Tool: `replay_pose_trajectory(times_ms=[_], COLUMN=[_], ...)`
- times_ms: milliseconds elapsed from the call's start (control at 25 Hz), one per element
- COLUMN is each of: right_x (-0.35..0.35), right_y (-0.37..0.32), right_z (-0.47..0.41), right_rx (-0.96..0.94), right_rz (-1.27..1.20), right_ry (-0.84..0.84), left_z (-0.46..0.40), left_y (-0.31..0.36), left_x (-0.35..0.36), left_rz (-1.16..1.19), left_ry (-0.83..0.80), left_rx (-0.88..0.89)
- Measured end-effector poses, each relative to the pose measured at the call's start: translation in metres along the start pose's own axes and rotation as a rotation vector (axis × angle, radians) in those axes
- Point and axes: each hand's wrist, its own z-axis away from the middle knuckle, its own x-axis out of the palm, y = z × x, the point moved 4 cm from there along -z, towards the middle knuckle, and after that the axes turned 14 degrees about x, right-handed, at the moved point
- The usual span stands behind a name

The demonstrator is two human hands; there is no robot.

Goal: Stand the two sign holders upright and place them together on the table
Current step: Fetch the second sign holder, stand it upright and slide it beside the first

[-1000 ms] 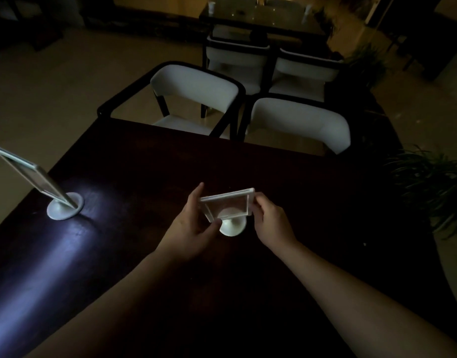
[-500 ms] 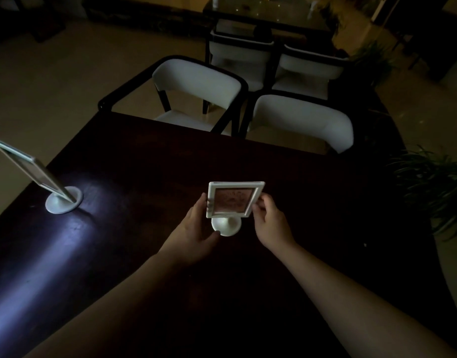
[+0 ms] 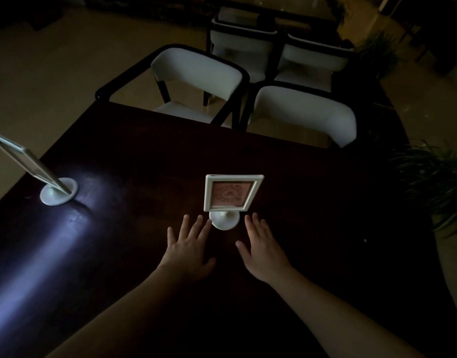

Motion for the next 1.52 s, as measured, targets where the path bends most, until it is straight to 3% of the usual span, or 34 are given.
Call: replay_pose_trajectory(times_ms=[600, 1520], right_x=[0.022, 0.041], right_y=[0.0, -0.066], right_z=[-0.02, -0.022], right_rx=[-0.174, -0.305], right_rz=[0.322, 0.379], right_ry=[-0.027, -0.06], left_z=[-0.015, 0.025], left_y=[0.002, -0.045], left_x=[0.029, 0.025], left_rz=[-0.153, -0.097], left_ry=[-0.009, 0.044], left_rx=[0.056, -0.073])
